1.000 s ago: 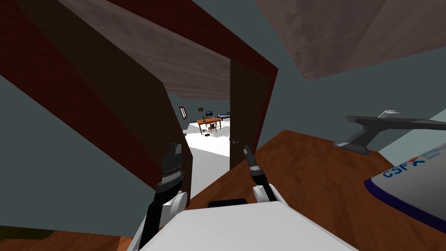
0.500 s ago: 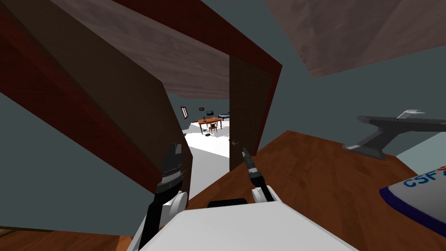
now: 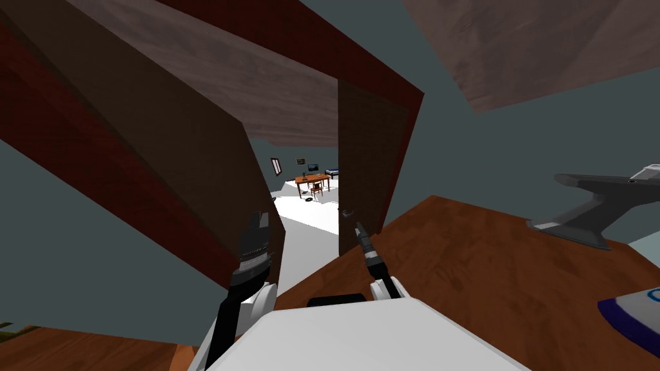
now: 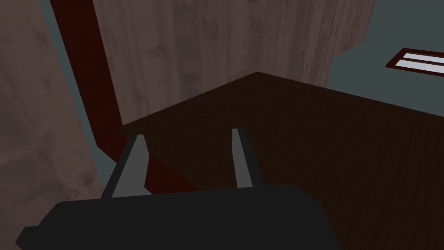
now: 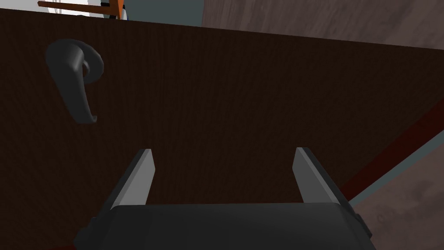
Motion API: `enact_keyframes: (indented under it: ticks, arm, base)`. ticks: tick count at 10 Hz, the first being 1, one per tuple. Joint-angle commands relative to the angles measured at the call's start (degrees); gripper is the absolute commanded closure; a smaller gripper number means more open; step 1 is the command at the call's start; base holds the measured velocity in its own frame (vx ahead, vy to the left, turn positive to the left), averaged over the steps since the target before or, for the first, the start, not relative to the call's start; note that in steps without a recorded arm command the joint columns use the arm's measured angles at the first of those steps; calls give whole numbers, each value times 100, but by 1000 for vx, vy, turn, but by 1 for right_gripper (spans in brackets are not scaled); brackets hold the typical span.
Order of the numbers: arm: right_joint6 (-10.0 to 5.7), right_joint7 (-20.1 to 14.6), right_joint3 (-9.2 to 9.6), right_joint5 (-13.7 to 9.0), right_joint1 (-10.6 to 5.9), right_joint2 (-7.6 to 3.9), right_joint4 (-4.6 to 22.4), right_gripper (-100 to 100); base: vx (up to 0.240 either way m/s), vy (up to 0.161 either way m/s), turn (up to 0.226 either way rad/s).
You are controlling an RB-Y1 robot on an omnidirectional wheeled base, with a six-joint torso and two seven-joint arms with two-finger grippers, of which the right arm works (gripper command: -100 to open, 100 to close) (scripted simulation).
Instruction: Push the door open
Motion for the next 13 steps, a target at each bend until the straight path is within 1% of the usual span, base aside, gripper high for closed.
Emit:
enact_keyframes:
  ticks: [1,2,5,6,8,9,13]
  arm:
    - [-81,-61,52,-33,-90,-32,286,-100]
    - [-81,-61,52,-33,-90,-32,341,-100]
    - [-213,-135,164,-77,-245,-41,863,-100]
    - [-213,-135,164,-77,-245,-41,903,-100]
    - [-297,-182,235,-105,-345,-42,1264,-100]
    - [-297,-182,235,-105,-345,-42,1264,-100]
    - [-447,-267,362,-155,-523,-33,1905,-100]
  base:
    - [93,-109,87]
    - [55,-80,31]
    - [57,-85,81]
    - [39,-78,26]
    - [48,-83,64]
    - [46,-78,33]
    - [56,-95,69]
